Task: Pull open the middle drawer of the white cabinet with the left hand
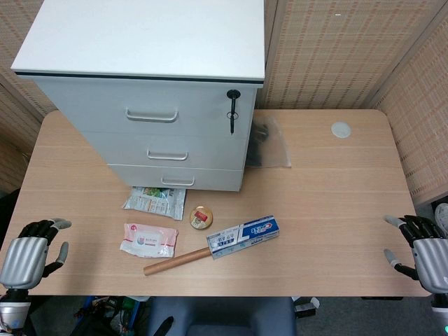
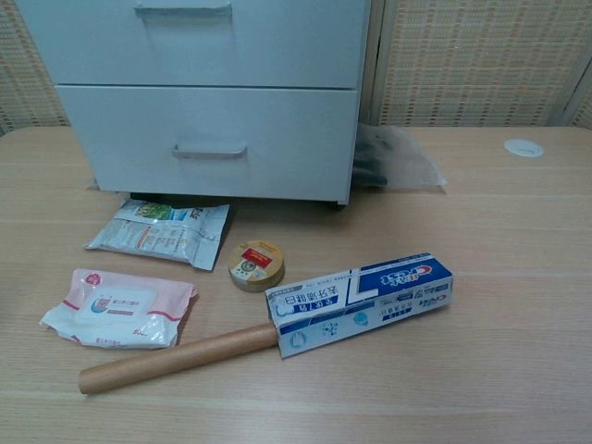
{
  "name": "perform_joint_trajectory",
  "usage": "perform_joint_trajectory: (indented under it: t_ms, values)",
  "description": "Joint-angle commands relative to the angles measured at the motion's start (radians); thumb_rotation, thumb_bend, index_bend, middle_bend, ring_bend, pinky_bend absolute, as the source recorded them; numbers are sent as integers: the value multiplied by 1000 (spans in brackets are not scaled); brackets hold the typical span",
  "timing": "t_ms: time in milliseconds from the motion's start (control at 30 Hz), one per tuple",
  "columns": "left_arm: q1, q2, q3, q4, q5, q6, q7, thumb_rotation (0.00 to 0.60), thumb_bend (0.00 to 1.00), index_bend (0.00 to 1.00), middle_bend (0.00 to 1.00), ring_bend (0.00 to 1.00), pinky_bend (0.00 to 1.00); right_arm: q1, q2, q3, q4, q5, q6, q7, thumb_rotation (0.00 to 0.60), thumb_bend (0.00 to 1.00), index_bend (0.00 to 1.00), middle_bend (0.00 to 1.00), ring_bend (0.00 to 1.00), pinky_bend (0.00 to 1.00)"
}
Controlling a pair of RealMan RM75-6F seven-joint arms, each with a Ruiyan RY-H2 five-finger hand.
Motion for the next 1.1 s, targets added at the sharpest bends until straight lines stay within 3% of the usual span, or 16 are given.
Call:
perform_joint_trajectory:
  t_ms: [33,467,633,700,767,833,933,1100]
  values:
    - [-1,2,0,1,2,0,2,600,471,303,302,260,252,2,1,1,0,-1,-1,-1,600,237,243,306,192,167]
    - [-47,30,-12,11,49,-39,-60,600,470,258,302,261,252,-2,4,2,-3,-11,14,-1,600,237,243,306,192,167]
    - [-118,54,-35,29,120,-79,-178,600,471,245,308,293,273,-1,7,0,-13,-19,17,-12,600,236,243,306,192,167]
    - [-150,58,-49,42,139,-95,-227,600,471,241,353,363,381,-1,7,0,-16,-21,18,-16,600,237,243,306,192,167]
    - [-191,65,-65,56,160,-120,-285,600,471,233,463,483,595,-2,8,-1,-20,-22,18,-21,600,237,243,306,192,167]
    - [-234,66,-80,71,172,-149,-355,600,471,224,559,573,723,-2,9,-1,-24,-22,18,-26,600,237,243,306,192,167]
    - [-296,70,-101,94,178,-197,-431,600,471,209,697,694,866,-2,10,-1,-28,-18,14,-32,600,237,243,306,192,167]
    - [-376,61,-127,113,194,-246,-476,600,475,193,833,859,991,-1,8,-1,-33,-11,7,-41,600,237,243,306,192,167]
